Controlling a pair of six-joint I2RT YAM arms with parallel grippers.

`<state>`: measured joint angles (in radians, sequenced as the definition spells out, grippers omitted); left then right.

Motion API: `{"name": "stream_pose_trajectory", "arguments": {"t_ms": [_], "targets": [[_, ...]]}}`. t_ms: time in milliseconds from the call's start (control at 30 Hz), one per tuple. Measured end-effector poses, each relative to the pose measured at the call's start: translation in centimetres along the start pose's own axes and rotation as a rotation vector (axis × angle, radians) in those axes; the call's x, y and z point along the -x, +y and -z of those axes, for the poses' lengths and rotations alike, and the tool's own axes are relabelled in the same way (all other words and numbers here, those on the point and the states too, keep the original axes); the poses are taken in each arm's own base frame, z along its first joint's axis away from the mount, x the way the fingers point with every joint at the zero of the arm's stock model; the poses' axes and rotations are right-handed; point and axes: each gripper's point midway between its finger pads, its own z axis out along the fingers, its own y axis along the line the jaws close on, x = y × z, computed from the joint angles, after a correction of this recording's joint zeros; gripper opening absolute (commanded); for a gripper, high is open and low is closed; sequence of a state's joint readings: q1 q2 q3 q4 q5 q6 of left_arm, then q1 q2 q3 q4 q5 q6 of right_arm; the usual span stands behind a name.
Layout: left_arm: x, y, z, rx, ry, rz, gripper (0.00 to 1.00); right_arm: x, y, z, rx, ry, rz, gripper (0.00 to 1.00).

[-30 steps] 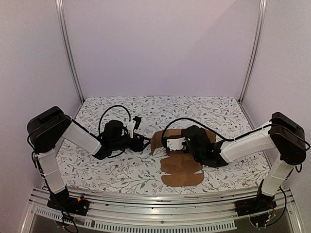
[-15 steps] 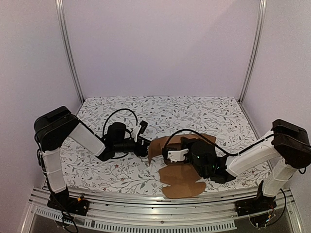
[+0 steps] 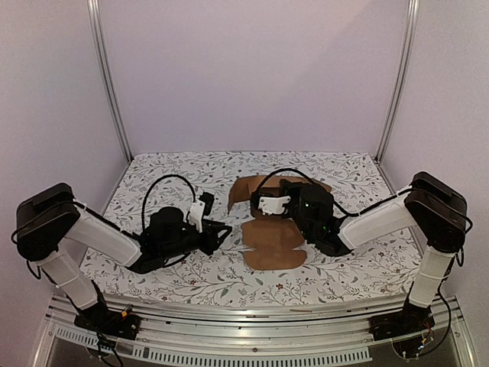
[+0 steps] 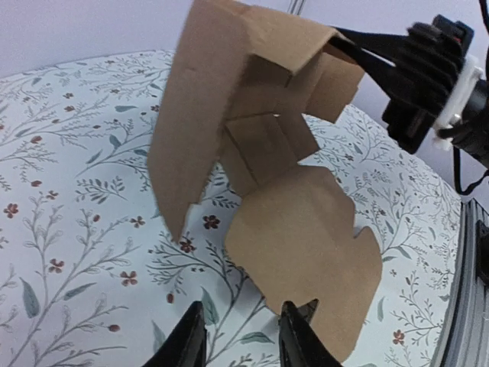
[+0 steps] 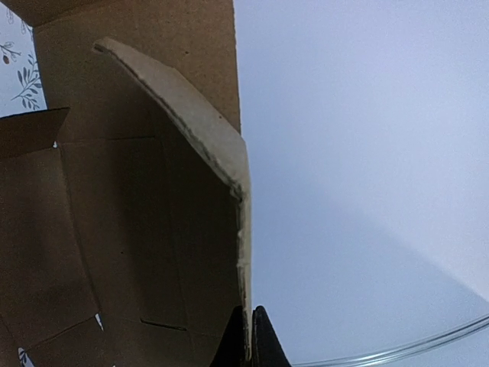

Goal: Fold the paper box

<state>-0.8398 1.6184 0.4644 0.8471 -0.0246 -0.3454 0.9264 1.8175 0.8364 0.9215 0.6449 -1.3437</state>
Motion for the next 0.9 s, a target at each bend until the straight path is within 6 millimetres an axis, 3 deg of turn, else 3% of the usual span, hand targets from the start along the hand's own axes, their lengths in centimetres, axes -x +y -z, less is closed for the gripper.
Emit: {"name": "stream_pose_trajectory", "arguments": {"t_ms": [67, 167, 267, 467, 900], "targets": [[-0.6, -2.3, -0.4, -0.057, 0.013, 0.009, 0.18, 0.1, 0.4, -0.6, 0.005, -0.002, 0.004, 0.00], [-1.9, -5.4, -2.7, -0.150, 0.045, 0.039, 0.15, 0.2, 1.0, -1.4, 0.013, -0.003, 0.007, 0.00], [-3.8, -6.4, -5.4, -0.182, 0.089, 0.092, 0.12, 0.3, 1.5, -1.9, 0.021, -0.003, 0.013, 0.00], [-6.4, -5.6, -8.2, -0.138, 0.150, 0.184, 0.09, 0.2, 2.7, -2.1, 0.047, 0.004, 0.026, 0.00], [-7.6, -4.7, -9.6, -0.083, 0.172, 0.230, 0.06, -0.6, 5.9, 0.7, 0.143, 0.034, 0.051, 0.00]]}}
